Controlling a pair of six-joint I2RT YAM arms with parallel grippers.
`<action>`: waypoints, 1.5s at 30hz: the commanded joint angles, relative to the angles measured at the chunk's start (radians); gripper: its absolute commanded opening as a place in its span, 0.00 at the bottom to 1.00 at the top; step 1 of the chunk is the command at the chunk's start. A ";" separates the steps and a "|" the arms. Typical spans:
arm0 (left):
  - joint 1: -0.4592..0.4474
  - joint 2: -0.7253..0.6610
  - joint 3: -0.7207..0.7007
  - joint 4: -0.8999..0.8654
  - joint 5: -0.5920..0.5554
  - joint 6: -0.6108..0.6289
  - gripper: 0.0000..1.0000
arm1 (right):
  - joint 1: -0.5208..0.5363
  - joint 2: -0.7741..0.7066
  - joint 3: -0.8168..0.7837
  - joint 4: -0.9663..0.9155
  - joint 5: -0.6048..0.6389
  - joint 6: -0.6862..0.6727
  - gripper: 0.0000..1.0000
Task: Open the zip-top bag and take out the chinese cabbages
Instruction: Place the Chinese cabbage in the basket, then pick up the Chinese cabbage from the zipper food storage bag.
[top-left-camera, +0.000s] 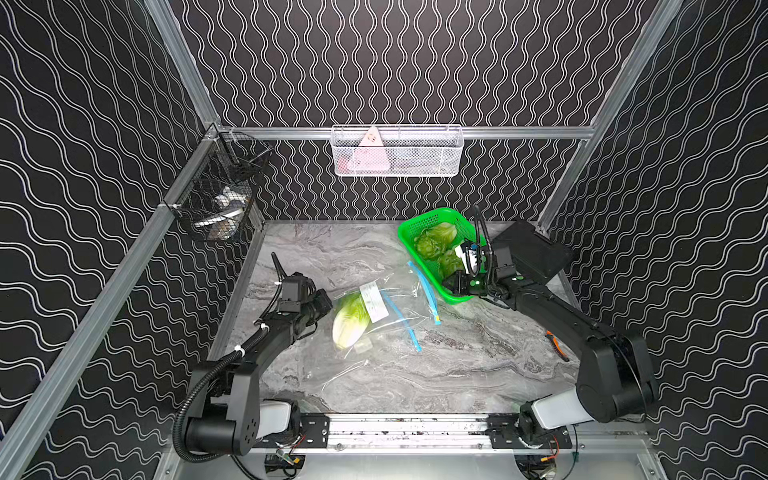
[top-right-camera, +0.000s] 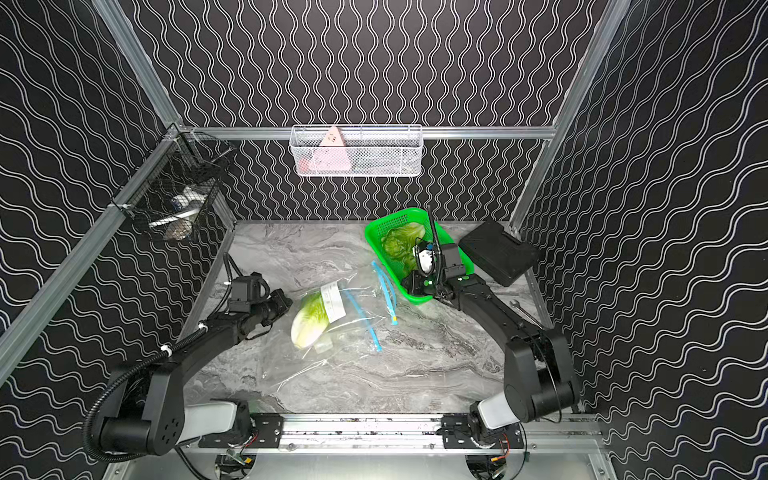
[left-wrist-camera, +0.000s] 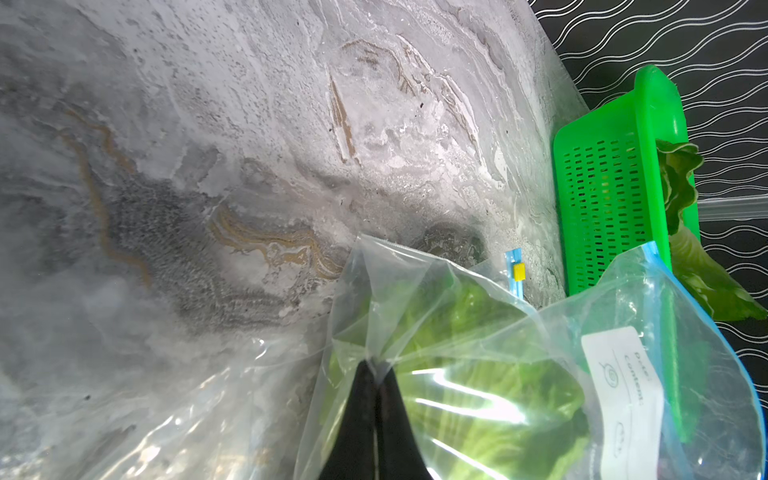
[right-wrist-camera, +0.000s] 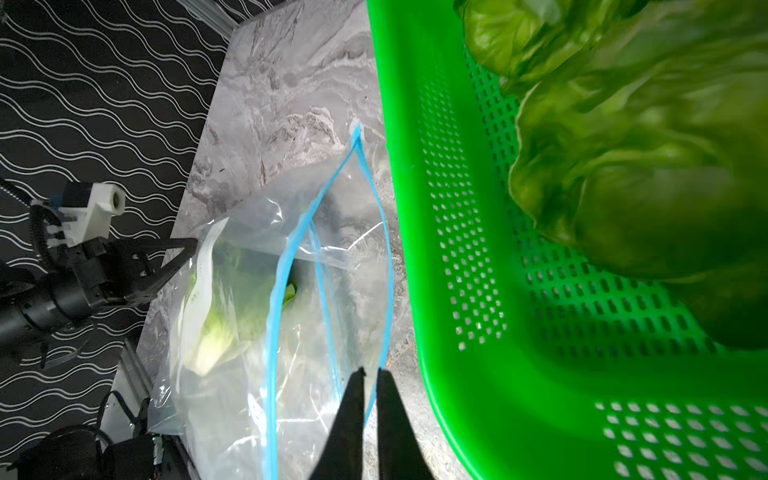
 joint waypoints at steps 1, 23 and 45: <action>0.001 0.004 -0.006 0.021 0.011 0.005 0.00 | 0.016 0.033 0.008 0.048 -0.063 -0.002 0.07; 0.001 0.028 -0.014 0.053 0.022 -0.007 0.00 | 0.206 0.320 0.151 0.216 -0.319 -0.006 0.22; 0.001 0.034 -0.025 0.074 0.040 -0.030 0.00 | 0.387 0.505 0.257 0.280 -0.259 0.003 0.65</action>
